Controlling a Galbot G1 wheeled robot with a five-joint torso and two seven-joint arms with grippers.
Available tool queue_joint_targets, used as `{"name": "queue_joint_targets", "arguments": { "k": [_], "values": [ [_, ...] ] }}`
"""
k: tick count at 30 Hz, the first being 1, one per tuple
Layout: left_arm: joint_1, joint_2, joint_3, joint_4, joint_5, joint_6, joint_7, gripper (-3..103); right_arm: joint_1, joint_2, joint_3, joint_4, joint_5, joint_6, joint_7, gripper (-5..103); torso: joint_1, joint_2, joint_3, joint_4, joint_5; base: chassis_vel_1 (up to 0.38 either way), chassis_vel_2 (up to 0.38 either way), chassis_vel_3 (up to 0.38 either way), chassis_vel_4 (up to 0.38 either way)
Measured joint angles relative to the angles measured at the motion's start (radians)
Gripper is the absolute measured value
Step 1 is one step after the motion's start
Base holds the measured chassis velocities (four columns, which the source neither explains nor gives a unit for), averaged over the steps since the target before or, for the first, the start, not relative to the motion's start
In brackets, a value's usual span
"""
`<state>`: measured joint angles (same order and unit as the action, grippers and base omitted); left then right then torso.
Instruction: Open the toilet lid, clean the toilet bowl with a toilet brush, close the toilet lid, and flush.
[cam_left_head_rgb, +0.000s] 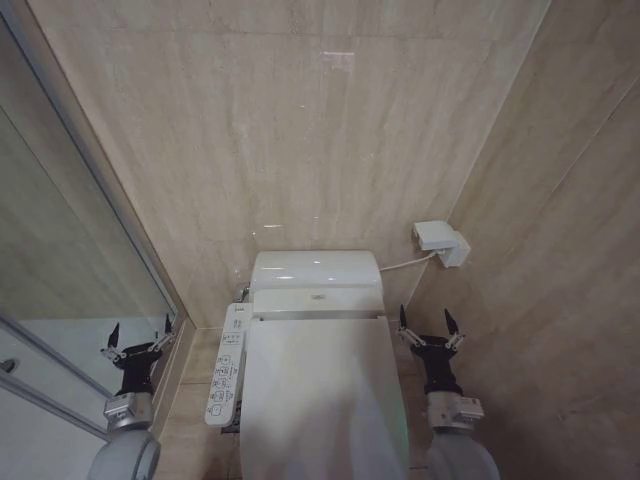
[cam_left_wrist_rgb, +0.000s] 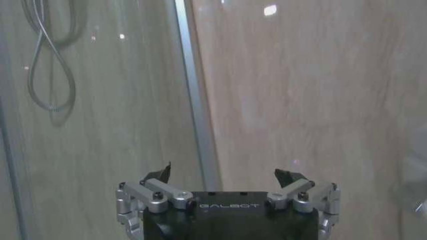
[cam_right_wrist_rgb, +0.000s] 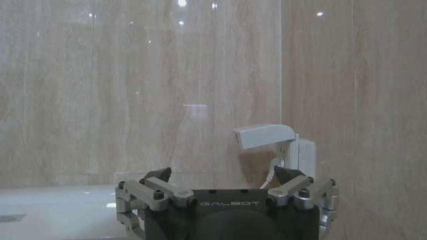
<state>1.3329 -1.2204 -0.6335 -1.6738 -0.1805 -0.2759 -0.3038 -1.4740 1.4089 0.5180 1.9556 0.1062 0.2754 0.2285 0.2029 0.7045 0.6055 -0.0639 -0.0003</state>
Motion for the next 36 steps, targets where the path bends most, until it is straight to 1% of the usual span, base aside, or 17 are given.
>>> {"name": "queue_joint_targets", "arguments": {
  "k": [3, 6, 7, 9, 10, 11, 13, 15, 16, 20, 21, 28, 29, 30, 32, 34, 36],
  "values": [
    [-0.031, 0.028, 0.019, 0.063, -0.005, -0.010, 0.016, 100, 0.000, 0.000, 0.000, 0.000, 0.000, 0.000, 0.000, 100, 0.000, 0.000, 0.000, 0.0000, 0.0000, 0.000, 0.000, 0.000, 0.000],
    [-0.115, 0.093, 0.076, 0.189, -0.012, -0.065, 0.083, 99, 0.000, 0.000, 0.000, 0.000, 0.000, 0.000, 0.000, 100, 0.000, 0.000, 0.000, -0.0001, -0.0001, 0.000, 0.000, 0.000, 0.000],
    [-0.115, 0.093, 0.076, 0.189, -0.012, -0.065, 0.083, 99, 0.000, 0.000, 0.000, 0.000, 0.000, 0.000, 0.000, 100, 0.000, 0.000, 0.000, -0.0001, -0.0001, 0.000, 0.000, 0.000, 0.000],
    [-0.188, 0.133, 0.114, 0.274, -0.012, -0.112, 0.156, 99, 0.000, 0.000, 0.000, 0.000, 0.000, 0.000, 0.000, 100, 0.000, 0.000, 0.000, 0.0000, 0.0001, 0.000, 0.000, 0.000, 0.000],
    [-0.188, 0.133, 0.114, 0.274, -0.012, -0.112, 0.156, 99, 0.000, 0.000, 0.000, 0.000, 0.000, 0.000, 0.000, 100, 0.000, 0.000, 0.000, 0.0000, 0.0001, 0.000, 0.000, 0.000, 0.000],
    [-0.226, 0.151, 0.137, 0.312, -0.011, -0.137, 0.189, 99, 0.000, 0.000, 0.000, 0.000, 0.000, 0.000, 0.000, 100, 0.000, 0.000, 0.000, -0.0002, 0.0001, 0.000, 0.000, 0.000, 0.000],
    [-0.276, 0.174, 0.172, 0.363, -0.009, -0.165, 0.223, 99, 0.000, 0.000, 0.000, 0.000, 0.000, 0.000, 0.000, 100, 0.000, 0.000, 0.000, -0.0005, 0.0003, 0.000, 0.000, 0.000, 0.000],
    [-0.299, 0.183, 0.191, 0.386, -0.008, -0.176, 0.233, 97, 0.000, 0.000, 0.000, 0.000, 0.000, 0.000, 0.000, 100, 0.000, 0.000, 0.000, 0.0000, 0.0003, 0.000, 0.000, 0.000, 0.000],
    [-0.341, 0.193, 0.226, 0.427, -0.006, -0.191, 0.249, 97, 0.000, 0.000, 0.000, 0.000, 0.000, 0.000, 0.000, 100, 0.000, 0.000, 0.000, 0.0002, 0.0001, 0.000, 0.000, 0.000, 0.000],
    [-0.441, 0.201, 0.309, 0.534, 0.008, -0.239, 0.292, 97, 0.000, 0.000, 0.000, 0.000, 0.000, 0.000, 0.000, 100, 0.000, 0.000, 0.000, -0.0003, 0.0003, 0.000, 0.000, 0.000, 0.000],
    [-0.472, 0.201, 0.334, 0.570, 0.016, -0.256, 0.311, 84, 0.000, 0.000, 0.000, 0.000, 0.000, 0.000, 0.000, 100, 0.000, 0.000, 0.000, -0.0003, 0.0001, 0.000, 0.000, 0.000, 0.000],
    [-0.585, 0.190, 0.428, 0.694, 0.061, -0.315, 0.384, 84, 0.000, 0.000, 0.000, 0.000, 0.000, 0.000, 0.000, 100, 0.000, 0.000, 0.000, -0.0002, 0.0003, 0.000, 0.000, 0.000, 0.000],
    [-0.595, 0.188, 0.434, 0.704, 0.072, -0.321, 0.393, 56, 0.000, 0.000, 0.000, 0.000, 0.000, 0.000, 0.000, 100, 0.000, 0.000, 0.000, -0.0003, 0.0003, 0.000, 0.000, 0.000, 0.000],
    [-0.595, 0.188, 0.434, 0.704, 0.072, -0.321, 0.393, 56, 0.000, 0.000, 0.000, 0.000, 0.000, 0.000, 0.000, 100, 0.000, 0.000, 0.000, -0.0003, 0.0003, 0.000, 0.000, 0.000, 0.000],
    [-0.611, 0.187, 0.428, 0.715, 0.139, -0.328, 0.435, 56, 0.000, 0.000, 0.000, 0.000, 0.000, 0.000, 0.000, 100, 0.000, 0.000, 0.000, -0.0002, 0.0002, 0.000, 0.000, 0.000, 0.000],
    [-0.625, 0.184, 0.410, 0.729, 0.209, -0.374, 0.448, 56, 0.000, 0.000, 0.000, 0.000, 0.000, 0.000, 0.000, 100, 0.000, 0.000, 0.000, 0.0002, 0.0003, 0.000, 0.000, 0.000, 0.000],
    [-0.627, 0.185, 0.405, 0.729, 0.225, -0.389, 0.450, 56, 0.000, 0.000, 0.000, 0.000, 0.000, 0.000, 0.000, 100, 0.000, 0.000, 0.000, 0.0000, 0.0003, 0.000, 0.000, 0.000, 0.000]
  ]
}}
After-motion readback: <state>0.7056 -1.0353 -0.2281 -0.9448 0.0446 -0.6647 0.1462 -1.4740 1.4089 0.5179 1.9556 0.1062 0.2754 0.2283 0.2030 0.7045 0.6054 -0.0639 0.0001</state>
